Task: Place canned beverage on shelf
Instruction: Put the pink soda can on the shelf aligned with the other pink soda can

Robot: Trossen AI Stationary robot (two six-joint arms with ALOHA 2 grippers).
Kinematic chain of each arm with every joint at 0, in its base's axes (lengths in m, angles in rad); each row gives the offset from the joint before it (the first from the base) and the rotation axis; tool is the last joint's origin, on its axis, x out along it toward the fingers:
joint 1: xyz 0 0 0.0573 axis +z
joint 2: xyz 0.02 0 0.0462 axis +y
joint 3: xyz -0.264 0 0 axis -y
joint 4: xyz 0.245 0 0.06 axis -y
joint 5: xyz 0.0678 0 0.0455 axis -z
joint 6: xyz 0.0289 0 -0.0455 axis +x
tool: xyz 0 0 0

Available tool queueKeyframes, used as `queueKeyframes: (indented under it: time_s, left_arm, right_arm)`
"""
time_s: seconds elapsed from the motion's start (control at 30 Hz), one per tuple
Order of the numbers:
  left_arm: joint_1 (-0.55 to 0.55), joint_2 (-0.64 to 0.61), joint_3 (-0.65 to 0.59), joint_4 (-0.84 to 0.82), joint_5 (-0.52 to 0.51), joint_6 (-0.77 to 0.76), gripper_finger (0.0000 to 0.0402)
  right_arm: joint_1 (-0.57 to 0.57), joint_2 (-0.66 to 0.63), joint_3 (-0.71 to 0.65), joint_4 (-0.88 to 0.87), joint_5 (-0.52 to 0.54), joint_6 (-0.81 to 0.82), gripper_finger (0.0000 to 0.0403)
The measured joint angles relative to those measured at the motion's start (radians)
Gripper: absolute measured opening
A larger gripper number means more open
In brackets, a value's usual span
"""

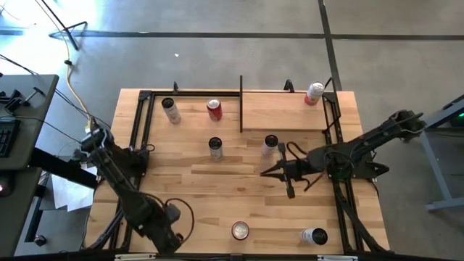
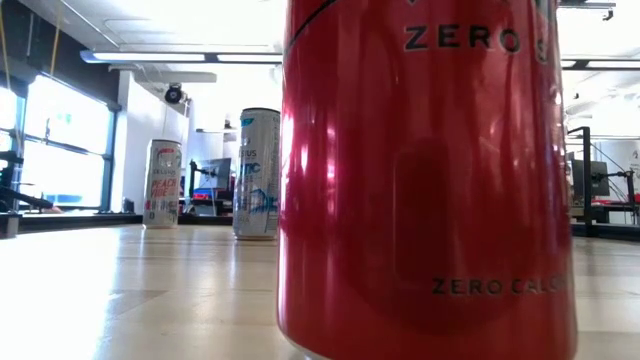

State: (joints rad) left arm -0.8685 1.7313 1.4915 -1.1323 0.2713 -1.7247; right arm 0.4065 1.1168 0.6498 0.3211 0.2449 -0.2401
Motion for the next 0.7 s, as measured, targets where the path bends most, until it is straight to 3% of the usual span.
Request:
queueKeyframes:
  time_s: [0.17,0.27,0.47,0.7]
  left_arm:
    - [-0.017,0.068,0.061,-0.079,0.05,0.0,0.0207]
    - [-0.028,0.09,0.117,-0.142,0.029,0.016,0.0225]
    - [-0.06,0.097,0.204,-0.305,-0.066,0.028,0.0224]
    - [-0.078,0.09,0.168,-0.313,-0.055,0.054,0.0198]
  right_arm:
    - [0.057,0.033,0.0,0.025,0.072,-0.002,0.0]
    - [0.077,0.05,0.0,0.052,0.081,-0.008,0.0]
    - [0.104,0.065,0.0,0.063,0.086,0.004,0.0]
    - [0.133,0.075,0.0,0.063,0.088,0.004,0.0]
